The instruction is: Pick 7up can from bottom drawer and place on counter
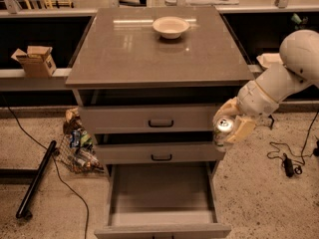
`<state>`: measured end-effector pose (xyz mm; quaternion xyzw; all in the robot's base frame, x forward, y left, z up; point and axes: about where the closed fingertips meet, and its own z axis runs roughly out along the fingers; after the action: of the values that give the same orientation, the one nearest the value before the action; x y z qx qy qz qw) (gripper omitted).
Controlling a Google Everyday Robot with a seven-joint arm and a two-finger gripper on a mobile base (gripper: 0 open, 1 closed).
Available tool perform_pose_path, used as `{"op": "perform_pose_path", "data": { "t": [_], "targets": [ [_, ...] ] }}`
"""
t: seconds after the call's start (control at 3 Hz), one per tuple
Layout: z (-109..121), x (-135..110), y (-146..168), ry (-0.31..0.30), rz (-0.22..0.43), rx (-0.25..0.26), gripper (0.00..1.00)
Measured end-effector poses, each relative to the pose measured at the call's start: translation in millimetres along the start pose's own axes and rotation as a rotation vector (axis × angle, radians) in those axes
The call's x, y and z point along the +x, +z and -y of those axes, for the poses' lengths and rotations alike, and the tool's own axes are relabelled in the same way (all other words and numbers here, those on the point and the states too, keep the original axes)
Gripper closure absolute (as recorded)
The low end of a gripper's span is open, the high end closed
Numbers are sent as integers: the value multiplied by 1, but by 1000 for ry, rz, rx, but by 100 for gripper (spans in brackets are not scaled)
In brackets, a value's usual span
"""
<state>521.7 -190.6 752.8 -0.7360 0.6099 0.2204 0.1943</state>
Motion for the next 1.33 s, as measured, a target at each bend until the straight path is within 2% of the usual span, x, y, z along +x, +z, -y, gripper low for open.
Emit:
{"op": "perform_pose_path", "data": {
  "t": [0.33, 0.67, 1.0, 1.33],
  "targets": [
    [11, -30, -52, 37, 4, 28, 100],
    [46, -64, -108, 101, -5, 119, 100],
    [81, -96, -161, 85, -8, 244, 100],
    [101, -105, -182, 69, 8, 340, 100]
  ]
}}
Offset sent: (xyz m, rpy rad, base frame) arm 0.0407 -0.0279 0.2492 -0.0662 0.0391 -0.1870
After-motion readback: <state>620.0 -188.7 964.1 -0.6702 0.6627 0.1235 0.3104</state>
